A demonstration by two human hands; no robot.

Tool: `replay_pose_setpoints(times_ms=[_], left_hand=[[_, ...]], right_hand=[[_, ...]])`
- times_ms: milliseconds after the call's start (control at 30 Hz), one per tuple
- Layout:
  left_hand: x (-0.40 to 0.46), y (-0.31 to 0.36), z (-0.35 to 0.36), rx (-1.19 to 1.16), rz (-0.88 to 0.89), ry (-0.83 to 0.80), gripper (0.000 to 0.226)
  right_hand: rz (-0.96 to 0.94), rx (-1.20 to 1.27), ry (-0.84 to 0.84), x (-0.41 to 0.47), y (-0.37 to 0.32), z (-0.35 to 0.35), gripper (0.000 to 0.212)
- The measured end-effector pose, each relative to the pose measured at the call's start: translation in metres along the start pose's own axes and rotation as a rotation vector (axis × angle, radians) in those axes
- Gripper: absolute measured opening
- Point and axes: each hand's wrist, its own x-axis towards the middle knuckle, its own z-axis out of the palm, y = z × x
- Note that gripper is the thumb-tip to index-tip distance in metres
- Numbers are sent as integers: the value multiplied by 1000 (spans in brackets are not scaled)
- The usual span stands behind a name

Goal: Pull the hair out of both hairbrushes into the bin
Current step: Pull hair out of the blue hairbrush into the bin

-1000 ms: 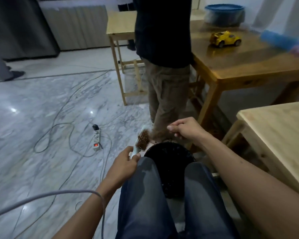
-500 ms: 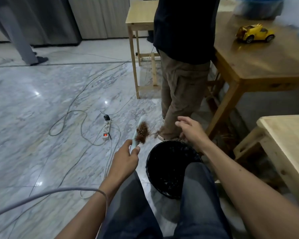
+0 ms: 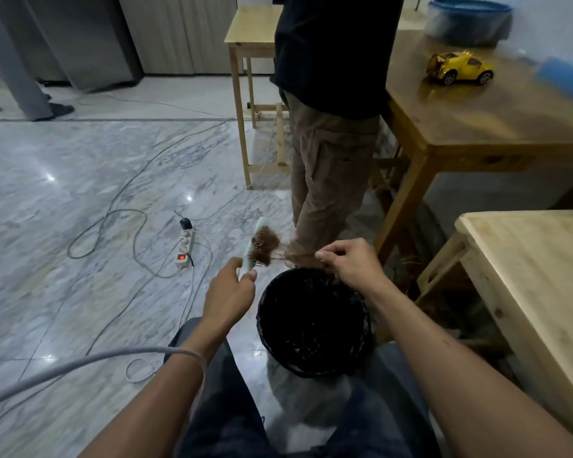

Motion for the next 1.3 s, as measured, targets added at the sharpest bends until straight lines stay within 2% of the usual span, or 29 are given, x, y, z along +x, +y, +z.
replay_pose_setpoints(times_ms=[133,200,333,500,600,733,867,1000,1033,1133,1200,1300], left_hand=[[-4,2,7,-25,-31,-1,53],[-8,3,14,-28,11,-10,53],[-13,4,23,-6,91,-50,48],[-16,3,33,-32,142,-102,45],[-9,1,30,-165,28,-101,52],[1,-4,19,-395,-150,-33,57],[5,-7,11,-495,-182,48,55],[-6,-1,11,-381,-58,26,54],[-9,-1,13,-322,-19,22,50],[-15,4,20,-206,60,0,46],[-19,10,25,-163,86,-28,46],[-20,13,29,-204,83,-53,34]], right_hand=[[55,26,71,-4,8,-15,14],[69,22,19,-8,9,-17,23],[92,138,-163,-14,4,-23,58],[63,228,-217,-22,-2,-5,39],[41,120,-245,-23,4,3,15],[50,-24,-149,-23,14,-5,16],[94,-67,-97,-20,21,-17,13],[109,-123,-121,-20,24,-18,9],[99,-100,-156,-20,21,-18,16],[115,174,-221,-21,6,-12,35],[77,301,-176,-21,-3,-6,40],[-20,269,-83,-20,-9,4,23]])
